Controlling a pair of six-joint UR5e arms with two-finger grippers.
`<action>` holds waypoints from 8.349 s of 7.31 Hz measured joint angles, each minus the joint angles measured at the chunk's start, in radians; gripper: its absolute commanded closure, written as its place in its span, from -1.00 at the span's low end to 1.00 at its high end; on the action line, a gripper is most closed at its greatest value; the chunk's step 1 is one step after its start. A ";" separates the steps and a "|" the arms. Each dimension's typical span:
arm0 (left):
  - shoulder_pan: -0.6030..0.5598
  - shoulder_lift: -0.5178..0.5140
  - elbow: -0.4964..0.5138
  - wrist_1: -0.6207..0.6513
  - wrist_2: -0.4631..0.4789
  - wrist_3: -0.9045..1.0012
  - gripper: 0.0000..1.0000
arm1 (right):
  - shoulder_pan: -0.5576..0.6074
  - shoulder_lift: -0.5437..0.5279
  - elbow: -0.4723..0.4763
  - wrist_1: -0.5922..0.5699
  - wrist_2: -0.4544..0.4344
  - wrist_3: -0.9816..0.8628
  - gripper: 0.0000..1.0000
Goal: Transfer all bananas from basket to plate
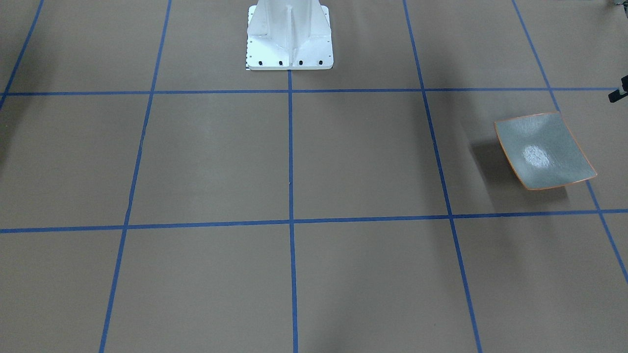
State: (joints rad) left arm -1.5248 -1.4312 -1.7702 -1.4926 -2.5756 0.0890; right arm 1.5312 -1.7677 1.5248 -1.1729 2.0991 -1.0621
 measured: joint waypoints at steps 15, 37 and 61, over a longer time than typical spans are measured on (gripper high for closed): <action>0.277 -0.442 -0.008 -0.533 0.012 -0.578 -1.00 | -0.150 0.323 0.385 -0.291 0.204 1.052 1.00; 0.826 -0.810 -0.005 -0.582 0.475 -2.152 0.99 | -1.235 0.735 0.558 -0.106 -0.948 1.475 1.00; 0.267 0.053 -0.118 -0.590 0.158 -0.794 0.83 | -0.272 0.273 0.498 -0.402 0.122 1.149 -1.00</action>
State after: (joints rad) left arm -1.2583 -1.3785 -1.8881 -2.0825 -2.4177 -0.7045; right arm 1.2587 -1.4950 2.0229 -1.5754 2.2208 0.0870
